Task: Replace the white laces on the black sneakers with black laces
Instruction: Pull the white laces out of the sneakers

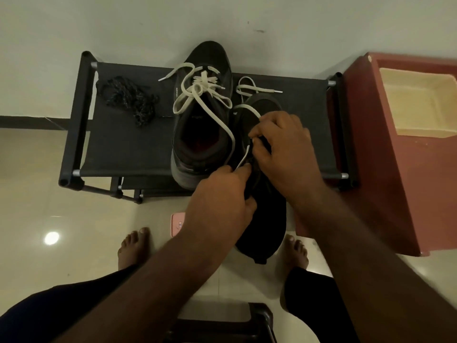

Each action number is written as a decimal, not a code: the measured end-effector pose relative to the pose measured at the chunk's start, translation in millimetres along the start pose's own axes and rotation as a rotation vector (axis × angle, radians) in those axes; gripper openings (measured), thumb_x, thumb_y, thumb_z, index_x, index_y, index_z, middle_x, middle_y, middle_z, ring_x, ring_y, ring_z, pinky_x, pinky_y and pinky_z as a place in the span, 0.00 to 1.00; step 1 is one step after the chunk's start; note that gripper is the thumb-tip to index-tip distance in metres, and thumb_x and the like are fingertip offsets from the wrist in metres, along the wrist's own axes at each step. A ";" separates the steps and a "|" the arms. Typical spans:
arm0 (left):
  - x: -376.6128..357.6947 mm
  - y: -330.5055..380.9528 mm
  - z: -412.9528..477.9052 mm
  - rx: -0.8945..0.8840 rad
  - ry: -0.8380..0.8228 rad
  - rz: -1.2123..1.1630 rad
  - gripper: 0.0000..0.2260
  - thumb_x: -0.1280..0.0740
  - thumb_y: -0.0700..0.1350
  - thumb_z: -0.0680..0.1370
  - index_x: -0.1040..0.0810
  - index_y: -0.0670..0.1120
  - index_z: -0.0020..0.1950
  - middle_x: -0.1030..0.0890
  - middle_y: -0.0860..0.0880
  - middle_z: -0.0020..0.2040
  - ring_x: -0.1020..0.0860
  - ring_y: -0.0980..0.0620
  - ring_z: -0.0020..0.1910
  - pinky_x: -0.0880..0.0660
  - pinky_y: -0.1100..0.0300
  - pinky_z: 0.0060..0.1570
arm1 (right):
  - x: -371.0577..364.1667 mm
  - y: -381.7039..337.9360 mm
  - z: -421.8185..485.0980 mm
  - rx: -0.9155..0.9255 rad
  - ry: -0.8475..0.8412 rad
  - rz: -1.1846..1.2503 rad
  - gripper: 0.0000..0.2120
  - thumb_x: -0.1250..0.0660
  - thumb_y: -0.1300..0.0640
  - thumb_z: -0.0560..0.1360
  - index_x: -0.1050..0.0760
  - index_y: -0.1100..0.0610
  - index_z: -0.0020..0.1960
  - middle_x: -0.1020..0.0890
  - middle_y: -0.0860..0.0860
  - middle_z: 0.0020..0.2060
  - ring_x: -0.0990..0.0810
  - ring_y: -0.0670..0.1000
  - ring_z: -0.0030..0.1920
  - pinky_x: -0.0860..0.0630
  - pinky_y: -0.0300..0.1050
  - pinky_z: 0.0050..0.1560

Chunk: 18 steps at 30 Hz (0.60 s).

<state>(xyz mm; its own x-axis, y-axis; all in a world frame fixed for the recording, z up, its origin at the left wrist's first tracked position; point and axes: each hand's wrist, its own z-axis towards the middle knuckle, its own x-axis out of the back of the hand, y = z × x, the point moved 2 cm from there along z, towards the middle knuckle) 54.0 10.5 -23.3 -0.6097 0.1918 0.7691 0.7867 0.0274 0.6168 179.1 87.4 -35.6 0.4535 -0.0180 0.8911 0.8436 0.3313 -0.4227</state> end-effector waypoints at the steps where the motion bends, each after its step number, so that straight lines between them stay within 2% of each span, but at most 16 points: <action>1: -0.1 0.2 0.6 0.006 -0.003 -0.010 0.20 0.34 0.48 0.77 0.29 0.51 0.69 0.28 0.53 0.48 0.29 0.54 0.44 0.34 0.63 0.43 | -1.3 1.1 0.4 -0.007 0.003 0.010 0.05 0.35 0.58 0.77 0.21 0.55 0.50 0.22 0.51 0.55 0.26 0.53 0.58 0.34 0.50 0.54; 3: -0.4 0.5 1.8 0.022 -0.012 -0.048 0.20 0.33 0.47 0.76 0.31 0.50 0.68 0.25 0.52 0.49 0.25 0.54 0.45 0.30 0.61 0.44 | -2.9 4.6 0.8 -0.069 0.060 0.091 0.04 0.36 0.59 0.77 0.23 0.54 0.49 0.23 0.47 0.52 0.26 0.47 0.54 0.35 0.47 0.54; 5: -0.5 1.9 2.5 0.032 -0.019 -0.082 0.22 0.33 0.48 0.76 0.33 0.50 0.68 0.24 0.53 0.49 0.24 0.54 0.46 0.28 0.61 0.45 | -0.9 7.6 2.4 -0.179 0.178 0.250 0.03 0.37 0.60 0.77 0.25 0.53 0.48 0.24 0.44 0.50 0.25 0.41 0.50 0.29 0.43 0.54; 7: 0.0 2.8 3.5 0.036 -0.029 -0.096 0.25 0.32 0.48 0.75 0.36 0.50 0.70 0.24 0.53 0.49 0.23 0.54 0.45 0.26 0.60 0.45 | 2.6 7.6 2.2 -0.302 0.272 0.430 0.05 0.37 0.61 0.77 0.26 0.52 0.47 0.23 0.47 0.49 0.25 0.40 0.45 0.27 0.35 0.48; 9: -1.5 3.0 4.7 0.033 -0.040 -0.102 0.30 0.32 0.48 0.75 0.40 0.50 0.74 0.22 0.52 0.50 0.22 0.53 0.45 0.23 0.57 0.46 | 5.8 8.8 1.8 -0.311 0.267 0.490 0.06 0.37 0.61 0.75 0.26 0.51 0.48 0.23 0.48 0.52 0.24 0.40 0.46 0.28 0.32 0.46; 10: -2.8 3.3 5.1 0.021 -0.045 -0.097 0.32 0.32 0.48 0.75 0.42 0.51 0.75 0.22 0.51 0.51 0.21 0.52 0.45 0.22 0.56 0.46 | 7.2 9.1 1.6 -0.251 0.214 0.449 0.07 0.36 0.60 0.74 0.25 0.51 0.51 0.24 0.48 0.56 0.24 0.40 0.50 0.26 0.34 0.50; 12: -4.9 4.2 5.5 -0.002 -0.061 -0.075 0.33 0.32 0.48 0.75 0.44 0.51 0.76 0.21 0.50 0.52 0.21 0.51 0.45 0.21 0.54 0.47 | 5.7 9.6 0.2 -0.104 0.052 0.316 0.17 0.35 0.57 0.73 0.23 0.51 0.61 0.30 0.50 0.67 0.27 0.41 0.60 0.25 0.46 0.61; 14: -7.1 5.0 4.2 -0.008 -0.074 -0.051 0.33 0.32 0.48 0.75 0.44 0.51 0.76 0.21 0.49 0.53 0.20 0.49 0.46 0.21 0.53 0.47 | 3.9 10.6 -1.0 -0.011 -0.041 0.199 0.22 0.35 0.57 0.73 0.24 0.50 0.67 0.35 0.53 0.74 0.29 0.46 0.65 0.27 0.59 0.64; 16: -9.2 5.1 2.9 -0.012 -0.073 -0.020 0.33 0.33 0.48 0.76 0.45 0.51 0.76 0.22 0.48 0.55 0.20 0.48 0.47 0.22 0.54 0.47 | 4.6 9.6 -1.0 0.034 -0.068 0.111 0.21 0.36 0.57 0.73 0.22 0.49 0.66 0.36 0.56 0.76 0.27 0.53 0.64 0.29 0.62 0.63; 18: -10.7 5.2 2.8 -0.009 -0.067 -0.001 0.33 0.33 0.48 0.76 0.46 0.51 0.76 0.22 0.48 0.55 0.20 0.48 0.46 0.23 0.56 0.45 | 5.7 7.8 -0.6 0.048 -0.080 0.093 0.18 0.35 0.57 0.74 0.19 0.50 0.62 0.34 0.56 0.75 0.27 0.54 0.64 0.31 0.58 0.62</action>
<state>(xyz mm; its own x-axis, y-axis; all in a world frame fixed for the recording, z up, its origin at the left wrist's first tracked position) 64.8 11.4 -28.8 -0.6022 0.2567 0.7559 0.7851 0.0191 0.6190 188.5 89.4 -33.8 0.5033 0.0900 0.8594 0.7831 0.3730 -0.4977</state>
